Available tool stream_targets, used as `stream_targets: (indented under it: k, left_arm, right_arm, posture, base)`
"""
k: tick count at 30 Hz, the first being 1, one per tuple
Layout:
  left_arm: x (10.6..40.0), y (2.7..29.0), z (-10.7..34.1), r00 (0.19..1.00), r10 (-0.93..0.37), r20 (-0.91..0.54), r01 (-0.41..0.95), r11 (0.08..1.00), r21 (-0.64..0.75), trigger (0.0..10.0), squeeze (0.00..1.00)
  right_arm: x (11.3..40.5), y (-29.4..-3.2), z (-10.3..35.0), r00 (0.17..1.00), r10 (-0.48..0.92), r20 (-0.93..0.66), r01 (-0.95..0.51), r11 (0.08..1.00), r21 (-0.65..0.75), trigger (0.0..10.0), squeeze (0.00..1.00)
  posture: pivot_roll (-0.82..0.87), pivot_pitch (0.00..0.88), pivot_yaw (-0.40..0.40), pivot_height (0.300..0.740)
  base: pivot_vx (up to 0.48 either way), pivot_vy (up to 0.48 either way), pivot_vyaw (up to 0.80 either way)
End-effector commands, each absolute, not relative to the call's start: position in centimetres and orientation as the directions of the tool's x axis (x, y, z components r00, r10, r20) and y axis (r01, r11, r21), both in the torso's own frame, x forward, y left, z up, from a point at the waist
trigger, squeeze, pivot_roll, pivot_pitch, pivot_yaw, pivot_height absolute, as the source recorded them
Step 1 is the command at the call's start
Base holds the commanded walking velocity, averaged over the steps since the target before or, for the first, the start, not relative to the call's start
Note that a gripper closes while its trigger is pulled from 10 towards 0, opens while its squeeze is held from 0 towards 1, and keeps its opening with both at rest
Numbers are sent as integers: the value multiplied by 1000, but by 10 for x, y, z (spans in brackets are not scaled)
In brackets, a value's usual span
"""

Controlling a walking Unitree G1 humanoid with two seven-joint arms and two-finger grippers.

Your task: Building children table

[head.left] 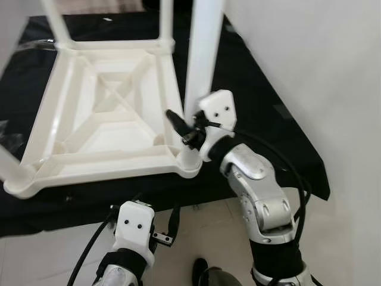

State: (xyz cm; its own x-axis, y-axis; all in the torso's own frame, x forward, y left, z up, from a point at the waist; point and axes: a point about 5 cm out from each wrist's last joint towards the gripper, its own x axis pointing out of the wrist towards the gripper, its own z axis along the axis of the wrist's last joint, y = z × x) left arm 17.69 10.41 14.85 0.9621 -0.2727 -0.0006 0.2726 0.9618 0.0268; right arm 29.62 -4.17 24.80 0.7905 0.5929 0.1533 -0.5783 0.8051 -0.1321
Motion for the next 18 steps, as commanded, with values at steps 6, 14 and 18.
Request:
stream_targets:
  k: [6,14,18]
  left_arm:
    - [183,107,142,966,-259,-16,259,966,15,10000,0]
    - [187,106,142,965,-264,-11,264,964,15,10000,0]
    - [184,105,143,964,-267,-9,267,964,13,10000,0]
  right_arm:
    - [293,-13,231,729,682,52,-684,726,65,10000,1000]
    - [297,-20,253,446,875,186,-886,461,-43,10000,1000]
    - [300,-29,254,252,958,134,-948,272,-164,10000,537]
  posture:
    - [79,219,-132,740]
    - [79,218,-130,740]
    - [92,238,-129,740]
  base:
    - [0,0,0]
    - [0,0,0]
    - [0,0,0]
